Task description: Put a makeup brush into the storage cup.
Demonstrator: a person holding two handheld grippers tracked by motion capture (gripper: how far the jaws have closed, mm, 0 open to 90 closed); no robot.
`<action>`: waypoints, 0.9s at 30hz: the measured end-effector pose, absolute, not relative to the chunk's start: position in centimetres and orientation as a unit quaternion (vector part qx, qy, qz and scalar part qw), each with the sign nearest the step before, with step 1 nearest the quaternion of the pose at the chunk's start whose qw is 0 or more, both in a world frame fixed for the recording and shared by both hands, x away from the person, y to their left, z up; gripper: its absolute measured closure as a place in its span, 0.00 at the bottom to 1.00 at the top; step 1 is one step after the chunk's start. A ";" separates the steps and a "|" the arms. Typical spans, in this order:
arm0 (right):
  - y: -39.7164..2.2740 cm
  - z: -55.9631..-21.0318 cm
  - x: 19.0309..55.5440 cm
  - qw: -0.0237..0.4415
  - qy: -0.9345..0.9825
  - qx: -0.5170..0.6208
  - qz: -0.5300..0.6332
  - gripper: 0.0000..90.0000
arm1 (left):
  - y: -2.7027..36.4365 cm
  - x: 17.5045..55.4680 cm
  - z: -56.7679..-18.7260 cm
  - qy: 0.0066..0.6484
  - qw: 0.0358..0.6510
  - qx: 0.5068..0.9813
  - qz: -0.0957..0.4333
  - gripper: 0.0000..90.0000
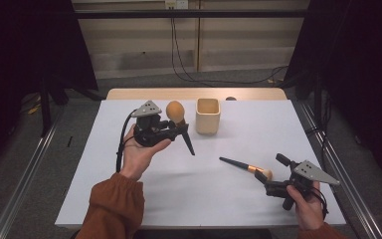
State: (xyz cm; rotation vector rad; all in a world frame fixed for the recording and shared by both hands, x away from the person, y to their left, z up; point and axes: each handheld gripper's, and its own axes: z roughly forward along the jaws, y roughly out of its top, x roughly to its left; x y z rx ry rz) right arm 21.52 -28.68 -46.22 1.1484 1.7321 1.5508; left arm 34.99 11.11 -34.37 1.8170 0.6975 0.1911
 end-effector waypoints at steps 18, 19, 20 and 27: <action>-28.7 -46.5 21.5 0.279 0.654 0.419 0.565 0.00 | 9.1 38.6 -31.9 0.289 0.559 0.770 0.106 0.74; -28.7 -46.5 21.5 0.279 0.654 0.418 0.566 0.00 | 9.0 38.8 -31.9 0.289 0.560 0.769 0.105 0.74; -28.7 -46.6 21.5 0.277 0.654 0.418 0.567 0.00 | 8.9 39.0 -31.9 0.288 0.559 0.770 0.107 0.74; -28.7 -46.6 21.5 0.276 0.654 0.417 0.567 0.00 | 8.4 40.5 -31.7 0.308 0.567 0.755 0.114 0.74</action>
